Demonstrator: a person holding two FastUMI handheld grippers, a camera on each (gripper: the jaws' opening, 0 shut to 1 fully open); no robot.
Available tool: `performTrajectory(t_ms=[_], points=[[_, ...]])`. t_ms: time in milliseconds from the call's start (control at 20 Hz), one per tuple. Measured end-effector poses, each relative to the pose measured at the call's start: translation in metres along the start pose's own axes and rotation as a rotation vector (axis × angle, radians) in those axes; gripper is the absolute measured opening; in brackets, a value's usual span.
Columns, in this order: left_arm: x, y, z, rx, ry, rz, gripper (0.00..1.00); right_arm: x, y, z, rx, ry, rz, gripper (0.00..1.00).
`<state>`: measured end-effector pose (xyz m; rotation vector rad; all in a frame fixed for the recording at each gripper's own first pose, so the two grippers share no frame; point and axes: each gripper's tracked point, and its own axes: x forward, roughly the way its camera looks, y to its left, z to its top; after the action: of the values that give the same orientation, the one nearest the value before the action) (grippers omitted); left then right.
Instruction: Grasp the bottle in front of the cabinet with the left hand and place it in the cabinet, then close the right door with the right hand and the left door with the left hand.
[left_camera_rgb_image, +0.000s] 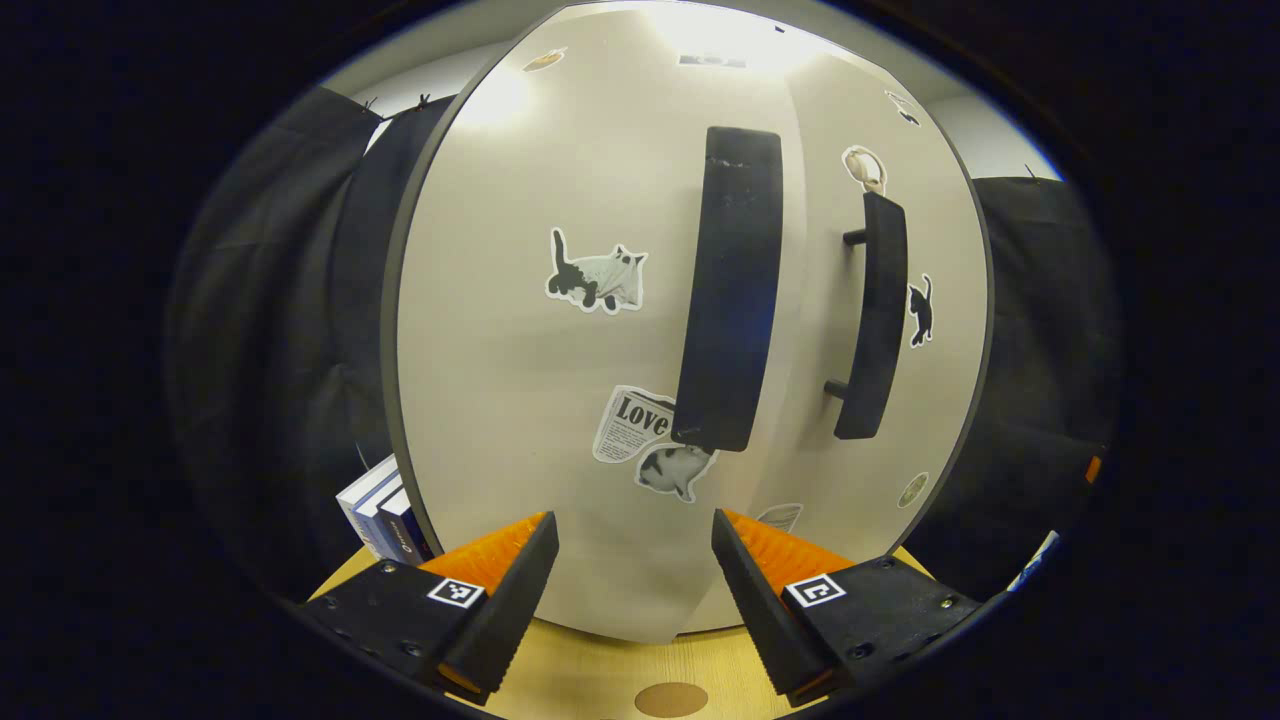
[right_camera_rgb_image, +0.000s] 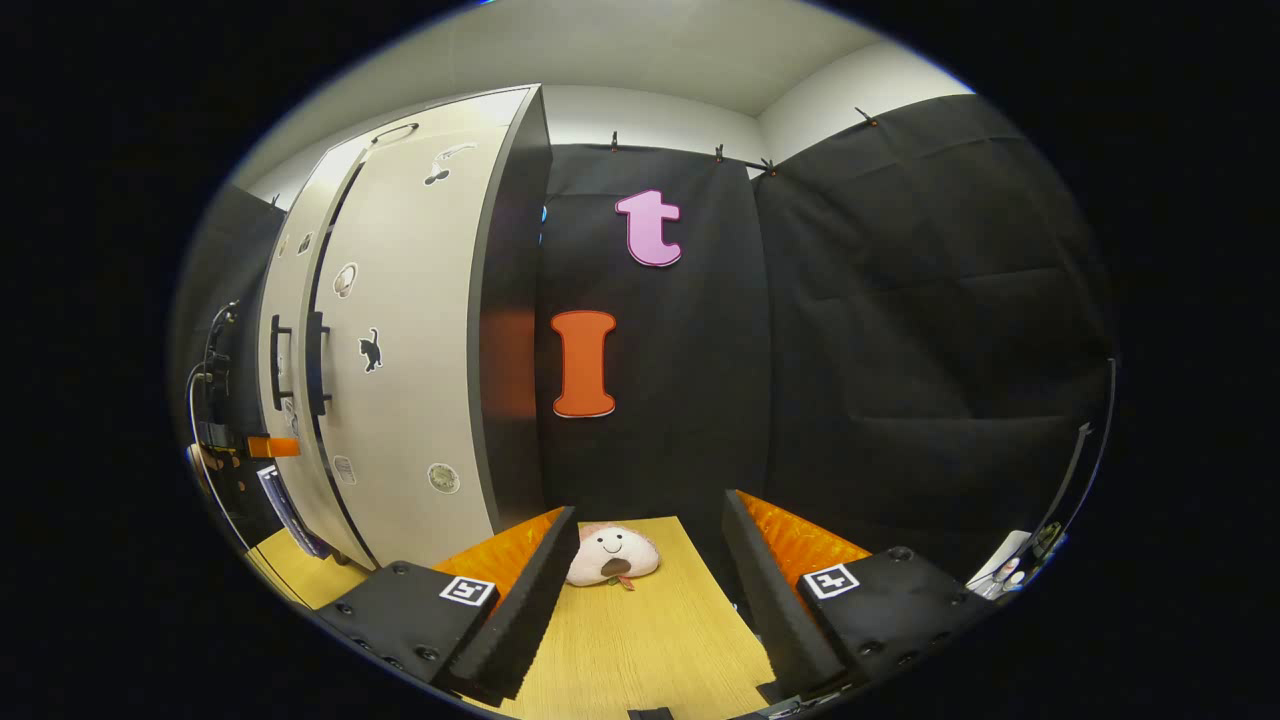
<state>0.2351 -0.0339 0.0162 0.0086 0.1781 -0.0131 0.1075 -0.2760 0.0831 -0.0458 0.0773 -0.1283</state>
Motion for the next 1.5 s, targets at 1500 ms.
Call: performTrajectory(t_ms=[1500], points=[[-0.168,0.023,0.144,0.003,-0.265,0.055,0.95,-0.016,0.010,0.060,-0.032,-0.076,0.094,0.96]])
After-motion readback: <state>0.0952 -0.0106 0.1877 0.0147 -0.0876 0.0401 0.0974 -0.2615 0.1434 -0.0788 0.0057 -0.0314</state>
